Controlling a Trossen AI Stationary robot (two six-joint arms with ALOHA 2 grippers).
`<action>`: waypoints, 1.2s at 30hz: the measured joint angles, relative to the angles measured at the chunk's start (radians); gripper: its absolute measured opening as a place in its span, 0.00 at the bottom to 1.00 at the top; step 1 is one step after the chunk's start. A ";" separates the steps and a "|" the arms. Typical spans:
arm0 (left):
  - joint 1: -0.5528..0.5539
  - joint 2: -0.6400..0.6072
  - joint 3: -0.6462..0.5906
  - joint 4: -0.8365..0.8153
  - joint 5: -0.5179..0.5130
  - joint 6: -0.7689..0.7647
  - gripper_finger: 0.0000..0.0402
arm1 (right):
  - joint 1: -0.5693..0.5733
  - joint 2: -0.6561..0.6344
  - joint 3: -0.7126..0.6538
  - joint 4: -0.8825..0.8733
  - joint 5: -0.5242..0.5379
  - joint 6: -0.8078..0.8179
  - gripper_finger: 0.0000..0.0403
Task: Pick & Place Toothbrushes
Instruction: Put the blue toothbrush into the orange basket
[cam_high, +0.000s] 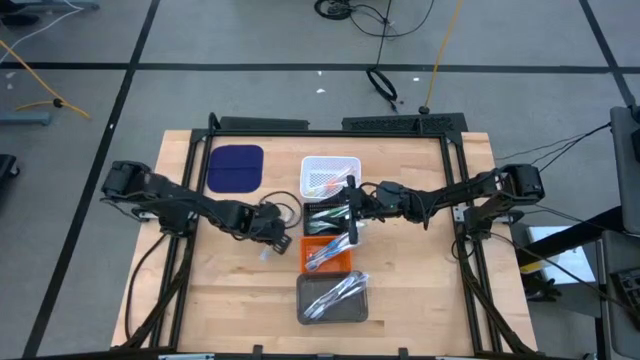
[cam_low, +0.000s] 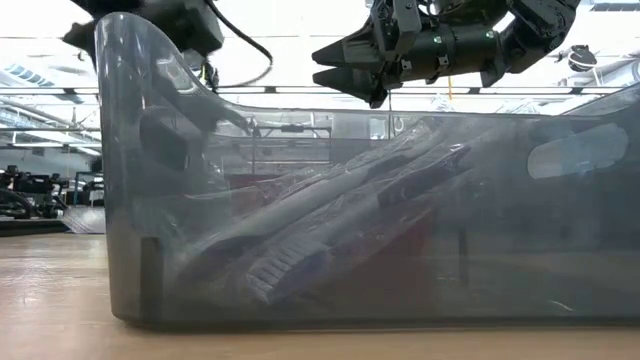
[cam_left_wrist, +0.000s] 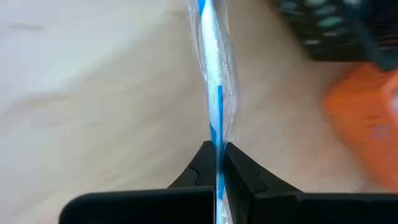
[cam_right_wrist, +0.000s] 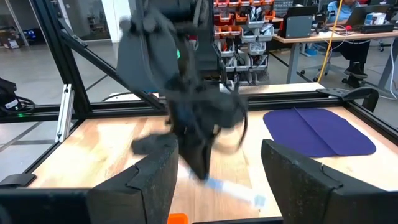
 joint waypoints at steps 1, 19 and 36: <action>-0.004 -0.024 0.000 -0.036 -0.024 -0.009 0.01 | 0.000 0.000 0.000 -0.003 0.000 0.000 0.55; -0.106 -0.259 0.001 0.414 -0.348 0.590 0.01 | 0.000 0.000 0.000 0.026 -0.004 0.047 0.55; -0.089 -0.144 0.001 0.693 -0.389 0.825 0.01 | -0.002 0.046 0.000 0.237 -0.003 0.109 0.53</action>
